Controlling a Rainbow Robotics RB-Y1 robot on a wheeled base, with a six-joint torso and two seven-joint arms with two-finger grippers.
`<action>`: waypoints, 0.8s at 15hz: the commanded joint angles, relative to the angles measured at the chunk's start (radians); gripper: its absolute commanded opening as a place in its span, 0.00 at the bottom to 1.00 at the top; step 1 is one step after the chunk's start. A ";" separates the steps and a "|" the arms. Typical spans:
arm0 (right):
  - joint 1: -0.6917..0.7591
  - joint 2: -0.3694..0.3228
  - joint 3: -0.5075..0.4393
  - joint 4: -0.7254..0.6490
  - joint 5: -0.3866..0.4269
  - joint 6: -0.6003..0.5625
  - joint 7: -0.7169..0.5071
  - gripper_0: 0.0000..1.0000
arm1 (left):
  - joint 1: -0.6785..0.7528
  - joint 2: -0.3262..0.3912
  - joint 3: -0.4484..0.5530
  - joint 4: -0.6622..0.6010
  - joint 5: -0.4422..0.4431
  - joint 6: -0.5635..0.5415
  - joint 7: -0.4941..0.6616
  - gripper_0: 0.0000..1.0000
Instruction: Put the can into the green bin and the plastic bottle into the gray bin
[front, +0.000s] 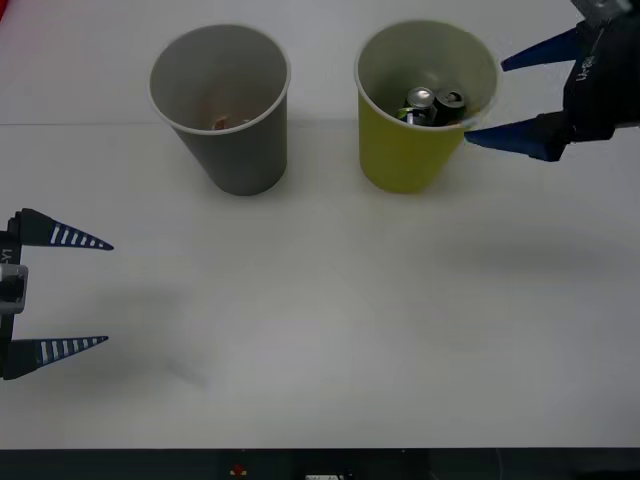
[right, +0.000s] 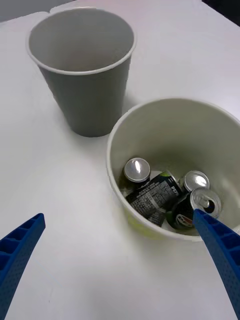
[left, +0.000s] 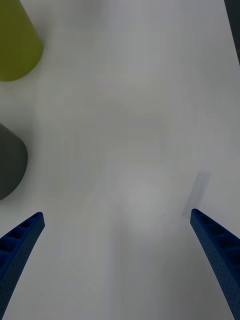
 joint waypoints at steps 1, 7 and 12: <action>0.118 -0.005 -0.052 -0.081 -0.040 0.000 0.089 1.00 | 0.000 0.000 0.000 0.000 0.000 0.000 0.000 1.00; 0.334 -0.005 -0.105 -0.203 -0.109 0.000 0.242 1.00 | 0.000 0.000 0.000 0.000 0.000 0.000 0.000 1.00; 0.483 0.000 -0.116 -0.241 -0.170 0.000 0.386 1.00 | 0.000 0.000 0.000 0.000 0.000 0.000 0.000 1.00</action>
